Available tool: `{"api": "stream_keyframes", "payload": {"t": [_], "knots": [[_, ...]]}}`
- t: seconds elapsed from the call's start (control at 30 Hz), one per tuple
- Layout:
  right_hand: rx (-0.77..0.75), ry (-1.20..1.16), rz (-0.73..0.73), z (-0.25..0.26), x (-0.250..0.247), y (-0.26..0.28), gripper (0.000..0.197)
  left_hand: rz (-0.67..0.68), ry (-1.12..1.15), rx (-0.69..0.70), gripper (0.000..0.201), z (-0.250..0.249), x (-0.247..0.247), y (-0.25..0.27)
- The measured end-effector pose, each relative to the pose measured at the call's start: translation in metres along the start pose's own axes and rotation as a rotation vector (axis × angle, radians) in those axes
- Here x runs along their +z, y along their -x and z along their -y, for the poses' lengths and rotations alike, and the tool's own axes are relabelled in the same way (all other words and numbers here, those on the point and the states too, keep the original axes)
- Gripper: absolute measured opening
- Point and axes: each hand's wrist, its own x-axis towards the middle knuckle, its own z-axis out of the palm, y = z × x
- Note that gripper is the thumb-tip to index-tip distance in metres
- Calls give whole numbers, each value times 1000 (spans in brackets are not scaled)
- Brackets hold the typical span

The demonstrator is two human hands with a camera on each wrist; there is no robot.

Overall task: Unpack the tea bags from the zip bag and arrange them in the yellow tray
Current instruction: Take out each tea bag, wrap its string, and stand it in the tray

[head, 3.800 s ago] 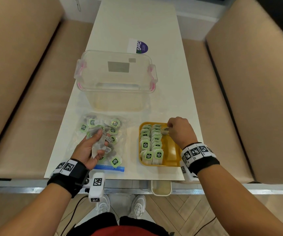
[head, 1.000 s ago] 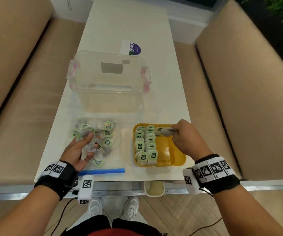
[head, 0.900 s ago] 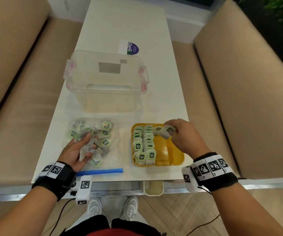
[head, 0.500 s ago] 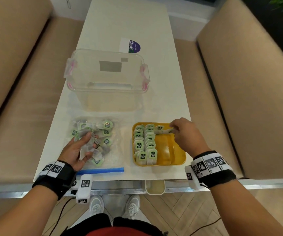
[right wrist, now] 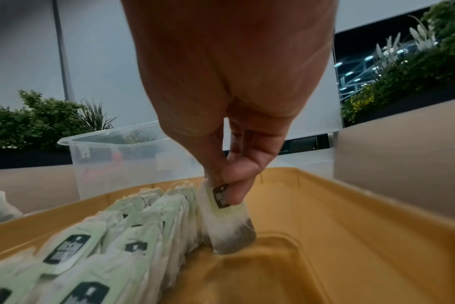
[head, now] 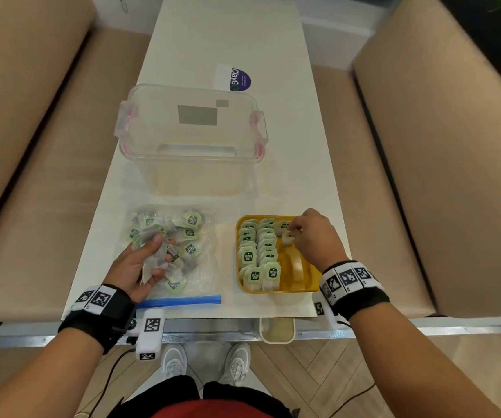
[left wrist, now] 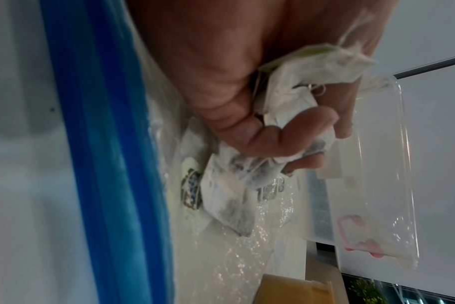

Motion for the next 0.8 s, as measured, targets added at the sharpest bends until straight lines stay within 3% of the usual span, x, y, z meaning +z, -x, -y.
{"api": "stream_keyframes", "payload": {"t": [0.43,0.7,0.8], "knots": [[16,-9,-23,5,4,-9,22,-17,11,-4,13,2,-4,-1],[39,-1,-25,10,5,-16,26,-8,20,-6,20,3,-10,-2],[52,-13,-53,10,3,-15,26,1,30,-7,31,3,-11,-2]]}}
